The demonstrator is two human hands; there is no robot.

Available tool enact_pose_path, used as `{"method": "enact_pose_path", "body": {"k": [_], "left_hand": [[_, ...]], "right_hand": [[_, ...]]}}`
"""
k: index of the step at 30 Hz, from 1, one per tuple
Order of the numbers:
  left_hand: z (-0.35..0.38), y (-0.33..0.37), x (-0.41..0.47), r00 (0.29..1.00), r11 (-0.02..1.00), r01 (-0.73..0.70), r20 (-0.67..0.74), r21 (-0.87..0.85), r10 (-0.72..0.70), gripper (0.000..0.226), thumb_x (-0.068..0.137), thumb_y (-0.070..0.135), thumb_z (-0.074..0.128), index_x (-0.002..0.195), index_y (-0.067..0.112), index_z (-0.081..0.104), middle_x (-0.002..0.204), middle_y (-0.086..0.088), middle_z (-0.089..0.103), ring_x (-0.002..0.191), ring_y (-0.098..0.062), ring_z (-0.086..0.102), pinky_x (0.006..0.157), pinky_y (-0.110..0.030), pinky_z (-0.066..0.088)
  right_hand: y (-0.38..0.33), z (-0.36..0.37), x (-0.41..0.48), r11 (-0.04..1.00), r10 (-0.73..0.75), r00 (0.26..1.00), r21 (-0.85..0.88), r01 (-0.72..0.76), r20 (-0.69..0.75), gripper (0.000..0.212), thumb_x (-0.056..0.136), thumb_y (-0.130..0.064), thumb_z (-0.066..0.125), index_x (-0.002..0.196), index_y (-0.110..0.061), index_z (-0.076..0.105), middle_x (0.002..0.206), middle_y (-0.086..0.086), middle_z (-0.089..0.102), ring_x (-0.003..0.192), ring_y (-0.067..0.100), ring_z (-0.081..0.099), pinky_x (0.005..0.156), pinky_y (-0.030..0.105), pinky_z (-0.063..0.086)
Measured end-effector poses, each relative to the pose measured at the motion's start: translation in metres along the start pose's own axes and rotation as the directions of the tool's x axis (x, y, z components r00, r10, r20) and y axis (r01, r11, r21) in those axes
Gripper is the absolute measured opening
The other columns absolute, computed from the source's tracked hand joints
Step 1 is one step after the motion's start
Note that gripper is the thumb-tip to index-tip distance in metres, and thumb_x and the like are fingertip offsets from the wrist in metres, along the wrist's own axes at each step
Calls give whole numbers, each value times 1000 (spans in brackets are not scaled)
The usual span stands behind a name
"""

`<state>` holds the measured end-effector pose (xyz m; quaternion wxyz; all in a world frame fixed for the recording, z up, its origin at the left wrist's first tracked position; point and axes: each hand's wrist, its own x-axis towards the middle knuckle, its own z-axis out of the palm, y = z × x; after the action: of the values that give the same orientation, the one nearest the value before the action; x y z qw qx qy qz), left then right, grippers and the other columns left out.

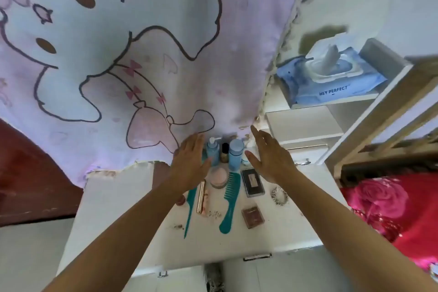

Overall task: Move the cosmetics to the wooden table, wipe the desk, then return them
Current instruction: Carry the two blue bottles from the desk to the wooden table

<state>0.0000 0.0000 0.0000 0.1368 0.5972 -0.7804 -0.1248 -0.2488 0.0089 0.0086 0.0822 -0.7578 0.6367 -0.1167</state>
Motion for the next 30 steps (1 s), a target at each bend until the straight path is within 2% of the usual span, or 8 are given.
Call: {"method": "enact_pose_path", "body": {"k": [4,9,11,14,18,25,28,30], "left_hand": [[43,-26,45,991,985,88,110,-150,-71,68,92,35,57,149,14,26,151,-9,34,135,-32,35,109,-49,34],[93,-42,76,983,945,155,139,-287,-119,71,89,32,65,148,15,30,142,-7,45,127,-28,44,102,-42,42],[108,-42,79,980,926,187,126,-327,-153,65,88,31,67,143,16,36,135,-6,50,120,-27,50,93,-39,47],[122,-42,80,977,905,210,103,-371,-184,55,89,26,67,136,17,41,122,-8,59,105,-27,58,77,-30,43],[119,-41,79,974,874,228,110,-428,-200,42,90,25,65,126,19,44,111,-6,60,96,-26,59,74,-33,47],[73,-32,46,966,806,224,15,-548,-259,38,89,36,66,116,34,38,101,5,62,85,-20,61,69,-35,51],[50,-20,22,957,818,175,-101,-547,-272,39,88,33,68,115,36,40,98,11,60,85,-15,60,70,-31,48],[35,-13,1,935,831,136,-207,-539,-288,39,87,29,69,115,32,42,98,13,56,86,-7,55,74,-28,48]], "right_hand": [[7,51,40,996,27,996,78,-33,87,73,98,-54,41,155,-32,1,156,7,31,132,31,47,92,44,52],[14,104,60,986,-29,997,168,17,65,67,95,-51,49,152,-29,20,149,2,37,118,25,56,72,40,59],[19,117,62,966,-34,996,257,10,88,67,93,-47,57,148,-28,25,146,-1,39,118,21,54,75,42,59],[21,125,66,934,-20,994,357,-19,107,64,91,-38,64,143,-28,28,141,0,43,112,21,58,77,40,58],[18,123,69,920,0,995,389,-40,103,59,92,-30,66,139,-25,31,135,4,49,106,25,61,77,41,57],[8,75,53,914,-42,999,402,50,-29,64,91,-37,65,139,-40,22,133,3,53,105,19,61,75,32,57],[2,51,45,922,-82,995,374,100,-64,63,90,-53,56,141,-43,21,134,0,53,105,17,61,74,27,54],[-4,42,41,925,-100,990,357,129,-101,65,89,-57,55,143,-42,22,136,-2,53,106,17,60,75,29,56]]}}
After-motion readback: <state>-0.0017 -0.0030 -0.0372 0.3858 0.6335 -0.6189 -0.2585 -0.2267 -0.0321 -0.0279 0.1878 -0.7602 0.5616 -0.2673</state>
